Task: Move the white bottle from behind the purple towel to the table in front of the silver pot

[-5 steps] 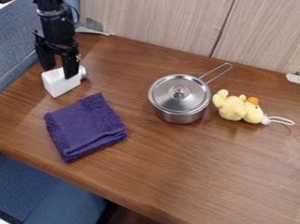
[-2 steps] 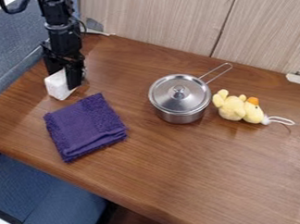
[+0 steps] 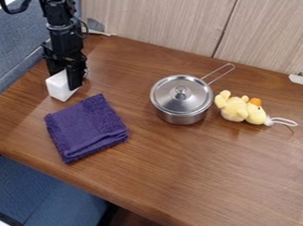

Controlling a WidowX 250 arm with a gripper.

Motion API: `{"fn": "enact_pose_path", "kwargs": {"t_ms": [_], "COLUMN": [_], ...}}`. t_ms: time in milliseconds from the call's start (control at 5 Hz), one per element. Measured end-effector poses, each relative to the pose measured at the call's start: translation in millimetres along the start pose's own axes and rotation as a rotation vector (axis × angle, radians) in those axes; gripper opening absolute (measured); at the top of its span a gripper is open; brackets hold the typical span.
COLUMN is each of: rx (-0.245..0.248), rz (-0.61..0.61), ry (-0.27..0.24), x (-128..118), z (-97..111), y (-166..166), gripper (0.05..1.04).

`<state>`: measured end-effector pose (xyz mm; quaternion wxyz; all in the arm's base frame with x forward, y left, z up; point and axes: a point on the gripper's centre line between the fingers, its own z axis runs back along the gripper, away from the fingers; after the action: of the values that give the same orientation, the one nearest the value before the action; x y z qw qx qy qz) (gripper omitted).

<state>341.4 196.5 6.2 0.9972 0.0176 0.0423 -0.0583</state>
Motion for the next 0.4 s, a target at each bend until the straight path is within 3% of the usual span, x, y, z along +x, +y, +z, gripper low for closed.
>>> {"fn": "enact_pose_path", "kwargs": {"t_ms": [200,400], "rx": [-0.039,-0.045], "rz": [0.036,0.075], "ry": [-0.024,-0.031], "x": [2,-1], "z": [1,16], "y": [-4,-7], "gripper": [0.657,0.657]}}
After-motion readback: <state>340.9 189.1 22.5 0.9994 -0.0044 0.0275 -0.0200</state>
